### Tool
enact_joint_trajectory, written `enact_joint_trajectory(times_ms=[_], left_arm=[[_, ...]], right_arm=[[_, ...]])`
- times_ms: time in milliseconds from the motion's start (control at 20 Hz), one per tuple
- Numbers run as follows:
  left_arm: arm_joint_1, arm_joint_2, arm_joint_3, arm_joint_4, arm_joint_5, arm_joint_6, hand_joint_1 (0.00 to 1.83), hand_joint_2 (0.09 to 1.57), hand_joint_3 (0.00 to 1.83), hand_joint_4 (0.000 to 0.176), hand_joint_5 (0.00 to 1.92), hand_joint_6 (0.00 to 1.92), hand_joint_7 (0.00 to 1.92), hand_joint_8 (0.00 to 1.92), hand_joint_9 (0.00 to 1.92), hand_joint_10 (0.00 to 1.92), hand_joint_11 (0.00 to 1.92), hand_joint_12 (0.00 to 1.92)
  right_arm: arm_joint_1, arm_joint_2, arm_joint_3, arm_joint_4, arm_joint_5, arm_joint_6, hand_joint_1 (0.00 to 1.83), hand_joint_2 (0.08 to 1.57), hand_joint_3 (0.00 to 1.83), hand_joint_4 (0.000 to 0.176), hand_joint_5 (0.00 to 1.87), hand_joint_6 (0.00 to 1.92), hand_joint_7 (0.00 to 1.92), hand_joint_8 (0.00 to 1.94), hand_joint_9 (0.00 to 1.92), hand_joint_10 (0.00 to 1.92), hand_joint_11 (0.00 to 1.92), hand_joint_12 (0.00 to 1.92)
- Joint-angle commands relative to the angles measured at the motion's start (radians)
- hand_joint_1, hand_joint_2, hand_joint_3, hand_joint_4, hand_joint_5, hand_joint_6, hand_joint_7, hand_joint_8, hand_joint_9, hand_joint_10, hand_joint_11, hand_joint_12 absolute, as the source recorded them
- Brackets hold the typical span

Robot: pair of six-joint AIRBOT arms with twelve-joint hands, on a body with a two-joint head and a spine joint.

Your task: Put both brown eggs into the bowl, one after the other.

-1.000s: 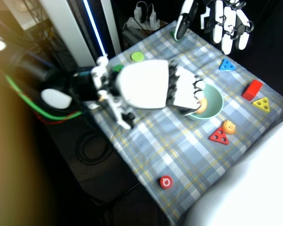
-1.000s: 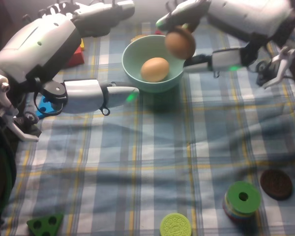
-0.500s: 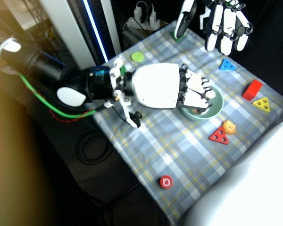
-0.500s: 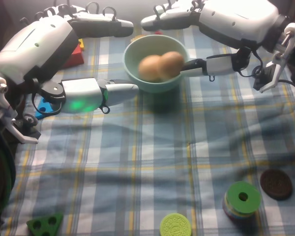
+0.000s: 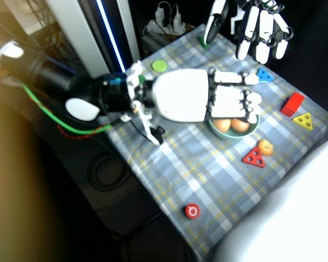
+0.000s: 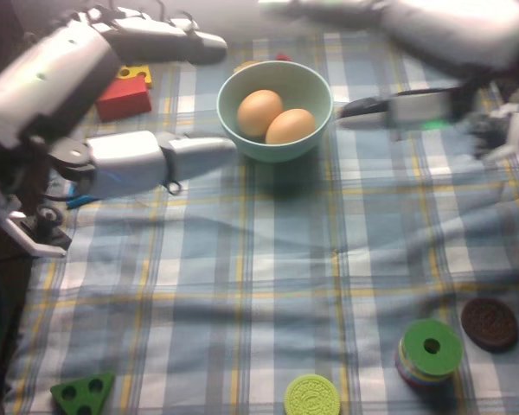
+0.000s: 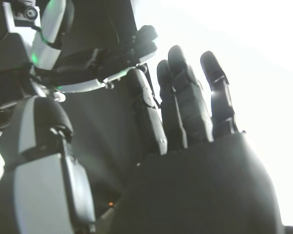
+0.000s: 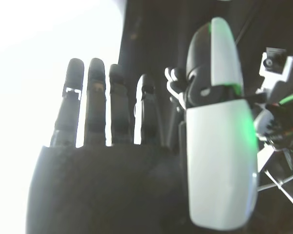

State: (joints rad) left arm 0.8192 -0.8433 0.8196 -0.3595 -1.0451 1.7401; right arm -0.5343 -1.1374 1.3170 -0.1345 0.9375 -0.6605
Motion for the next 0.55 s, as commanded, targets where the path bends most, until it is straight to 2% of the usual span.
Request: enact_joint_trajectory(times_ms=[0,50,100,150,200,250,300,350,400,450,500], left_arm=[[-0.002,0.011,-0.001,0.042,-0.174,-0.051,0.81,0.95,0.0,0.045,0.64,0.0,0.51,0.0,0.47,0.0,0.0,0.68],[0.01,0.027,-0.003,0.065,-0.218,-0.115,0.81,0.96,0.0,0.048,0.6,0.01,0.51,0.0,0.45,0.01,0.0,0.88],[0.023,0.04,-0.006,0.085,-0.268,-0.172,0.82,0.96,0.0,0.05,0.59,0.0,0.53,0.0,0.46,0.01,0.0,1.08],[0.036,0.049,-0.005,0.1,-0.31,-0.232,0.91,0.94,0.0,0.023,0.57,0.0,0.56,0.01,0.51,0.03,0.01,1.3],[0.049,0.057,-0.001,0.113,-0.349,-0.295,0.94,0.94,0.0,0.012,0.5,0.0,0.53,0.0,0.49,0.01,0.0,1.26],[0.066,0.063,0.016,0.133,-0.406,-0.415,1.01,0.93,0.0,0.015,0.35,0.0,0.43,0.0,0.39,0.01,0.0,1.04],[0.086,0.06,0.049,0.148,-0.459,-0.553,1.03,0.92,0.0,0.016,0.32,0.0,0.41,0.0,0.36,0.01,0.0,0.97],[0.102,0.05,0.084,0.15,-0.501,-0.684,1.01,0.95,0.0,0.058,0.2,0.0,0.38,0.0,0.33,0.01,0.0,0.49],[0.113,0.036,0.115,0.146,-0.536,-0.785,0.89,1.0,0.02,0.019,0.11,0.0,0.37,0.0,0.35,0.02,0.0,0.53],[0.118,0.024,0.133,0.143,-0.556,-0.842,0.8,1.0,0.01,0.022,0.1,0.0,0.4,0.0,0.4,0.02,0.0,0.83],[0.123,0.013,0.15,0.141,-0.573,-0.898,0.81,0.99,0.0,0.0,0.09,0.0,0.38,0.0,0.4,0.02,0.0,0.89]], right_arm=[[-0.016,0.025,-0.012,0.051,0.196,-0.003,0.91,1.05,0.01,0.078,0.29,0.0,0.35,0.0,0.38,0.01,0.0,0.89],[-0.066,0.058,-0.046,0.09,0.285,-0.002,0.82,1.09,0.01,0.067,0.31,0.01,0.37,0.01,0.37,0.0,0.0,0.86],[-0.111,0.086,-0.079,0.118,0.375,0.001,0.67,1.16,0.02,0.048,0.32,0.0,0.37,0.0,0.35,0.0,0.0,0.77],[-0.143,0.107,-0.102,0.132,0.443,0.002,0.6,1.19,0.01,0.045,0.33,0.0,0.4,0.0,0.38,0.0,0.03,0.62],[-0.166,0.119,-0.12,0.141,0.504,0.002,0.61,1.25,0.01,0.027,0.37,0.0,0.5,0.01,0.5,0.01,0.18,0.52],[-0.207,0.134,-0.143,0.161,0.586,0.002,0.53,1.35,0.01,0.019,0.37,0.0,0.51,0.0,0.52,0.01,0.22,0.47],[-0.248,0.145,-0.161,0.182,0.654,0.002,0.51,1.37,0.01,0.017,0.37,0.0,0.51,0.0,0.53,0.0,0.24,0.46],[-0.28,0.154,-0.177,0.201,0.712,0.002,0.54,1.39,0.01,0.019,0.3,0.0,0.48,0.0,0.5,0.0,0.23,0.45],[-0.304,0.162,-0.192,0.216,0.765,0.002,0.67,1.38,0.0,0.041,0.36,0.02,0.4,0.01,0.47,0.0,0.24,0.43],[-0.318,0.166,-0.2,0.22,0.805,0.002,0.68,1.34,0.0,0.04,0.27,0.0,0.38,0.0,0.49,0.01,0.29,0.45],[-0.326,0.168,-0.208,0.223,0.825,0.001,0.66,1.3,0.0,0.0,0.48,0.02,0.35,0.0,0.41,0.0,0.22,0.4]])
